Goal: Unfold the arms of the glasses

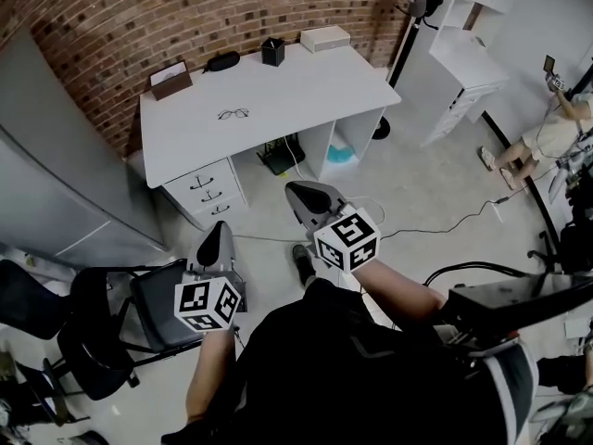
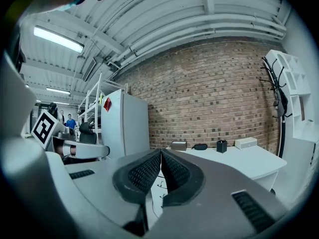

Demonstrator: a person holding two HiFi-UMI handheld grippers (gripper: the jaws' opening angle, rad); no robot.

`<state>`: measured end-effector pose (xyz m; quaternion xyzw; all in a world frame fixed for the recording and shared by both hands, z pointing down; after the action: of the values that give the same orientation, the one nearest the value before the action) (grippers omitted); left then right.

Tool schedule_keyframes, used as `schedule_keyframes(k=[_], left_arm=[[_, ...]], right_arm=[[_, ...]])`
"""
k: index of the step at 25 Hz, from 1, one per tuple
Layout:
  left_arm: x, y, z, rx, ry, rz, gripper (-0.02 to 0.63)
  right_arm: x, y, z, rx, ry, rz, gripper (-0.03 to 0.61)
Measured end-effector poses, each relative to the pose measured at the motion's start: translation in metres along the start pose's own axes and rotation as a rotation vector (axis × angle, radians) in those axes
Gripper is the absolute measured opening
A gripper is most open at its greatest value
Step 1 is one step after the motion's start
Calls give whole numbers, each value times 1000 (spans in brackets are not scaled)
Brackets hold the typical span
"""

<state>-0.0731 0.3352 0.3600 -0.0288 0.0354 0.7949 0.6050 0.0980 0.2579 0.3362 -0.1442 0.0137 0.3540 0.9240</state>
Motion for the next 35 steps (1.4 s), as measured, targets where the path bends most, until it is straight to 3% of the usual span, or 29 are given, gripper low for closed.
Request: schedule_keyframes(k=[22,35], left_arm=[[-174,66,-17,-3,83,-54,8],[-282,72,-15,0,167,-88,9]], right_arm=[[-142,-122,-42,-32,52,-76,9],[-196,-225,-55,-75,97,-116,9]])
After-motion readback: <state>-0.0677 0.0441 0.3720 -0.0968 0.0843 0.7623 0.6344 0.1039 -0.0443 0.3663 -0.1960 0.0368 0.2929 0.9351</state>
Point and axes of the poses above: the fingertips, and each gripper's own axes: x backward along the fingers, y to its left, z out of its underside, the point moved 4 cm from there along x, backward along the fingers, and after that the axes turned 13 degrees about -x, right-handed, at the moved point
